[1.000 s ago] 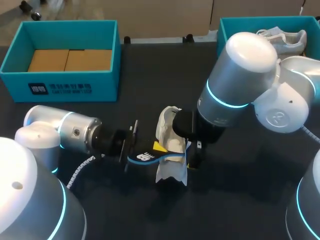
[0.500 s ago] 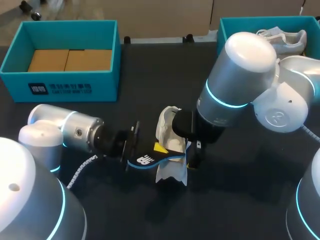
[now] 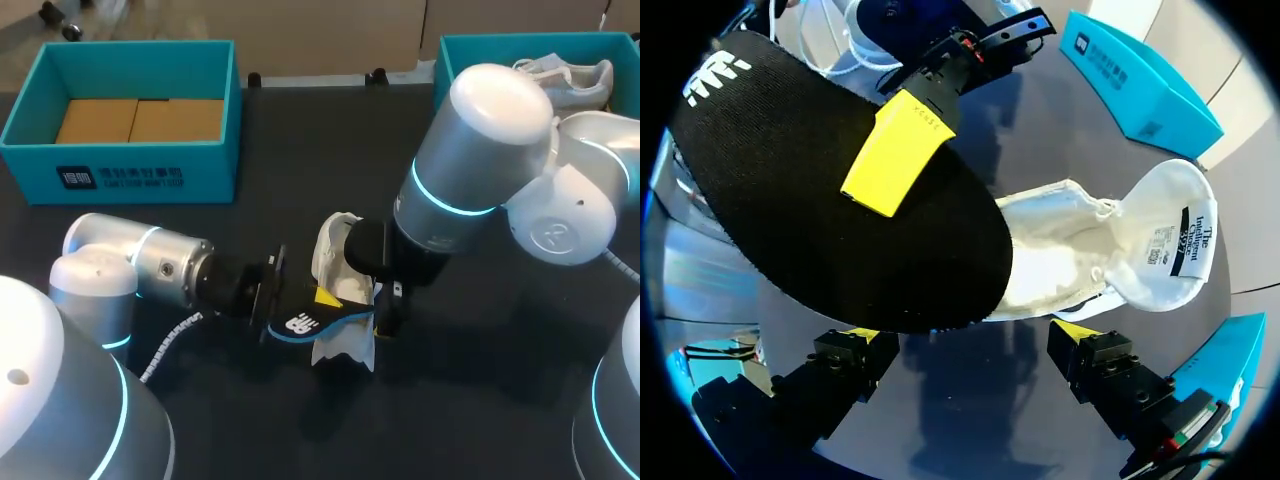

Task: Take the shoe out of the shoebox, open the shoe tongue, remove and reinsert the insole, then place the shoe into the shoebox

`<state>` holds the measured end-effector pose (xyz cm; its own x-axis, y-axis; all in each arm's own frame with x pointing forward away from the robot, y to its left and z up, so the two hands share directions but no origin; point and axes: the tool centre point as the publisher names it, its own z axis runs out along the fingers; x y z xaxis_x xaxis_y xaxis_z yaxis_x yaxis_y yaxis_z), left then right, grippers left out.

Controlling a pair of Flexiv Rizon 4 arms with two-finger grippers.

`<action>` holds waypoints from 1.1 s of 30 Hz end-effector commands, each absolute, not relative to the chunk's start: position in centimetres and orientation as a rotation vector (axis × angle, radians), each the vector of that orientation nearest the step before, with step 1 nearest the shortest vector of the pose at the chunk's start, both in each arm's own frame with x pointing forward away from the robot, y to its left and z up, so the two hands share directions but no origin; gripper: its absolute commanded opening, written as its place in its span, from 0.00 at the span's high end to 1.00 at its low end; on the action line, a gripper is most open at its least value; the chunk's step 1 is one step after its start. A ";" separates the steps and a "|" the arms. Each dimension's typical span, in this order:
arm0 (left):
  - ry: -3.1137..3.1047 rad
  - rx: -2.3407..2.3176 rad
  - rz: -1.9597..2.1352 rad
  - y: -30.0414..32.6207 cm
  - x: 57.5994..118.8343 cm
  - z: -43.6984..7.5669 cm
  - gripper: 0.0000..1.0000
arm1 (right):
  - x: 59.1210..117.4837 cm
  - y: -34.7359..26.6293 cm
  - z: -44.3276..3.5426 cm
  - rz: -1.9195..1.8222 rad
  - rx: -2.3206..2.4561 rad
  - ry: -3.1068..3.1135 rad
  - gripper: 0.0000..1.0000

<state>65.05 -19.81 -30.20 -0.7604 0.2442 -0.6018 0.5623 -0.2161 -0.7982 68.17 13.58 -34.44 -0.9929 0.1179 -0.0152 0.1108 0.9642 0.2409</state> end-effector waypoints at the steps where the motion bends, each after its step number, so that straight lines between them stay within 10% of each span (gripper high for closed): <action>1: 1.810 0.950 -2.075 -20.3 65.6 -31.0 1.00 | 68.1 13.6 -34.6 0.378 0.179 3.083 0.00; 33: 1.970 0.812 -1.805 -20.9 69.1 -34.7 1.00 | 68.1 13.6 -34.6 0.378 0.179 3.083 0.00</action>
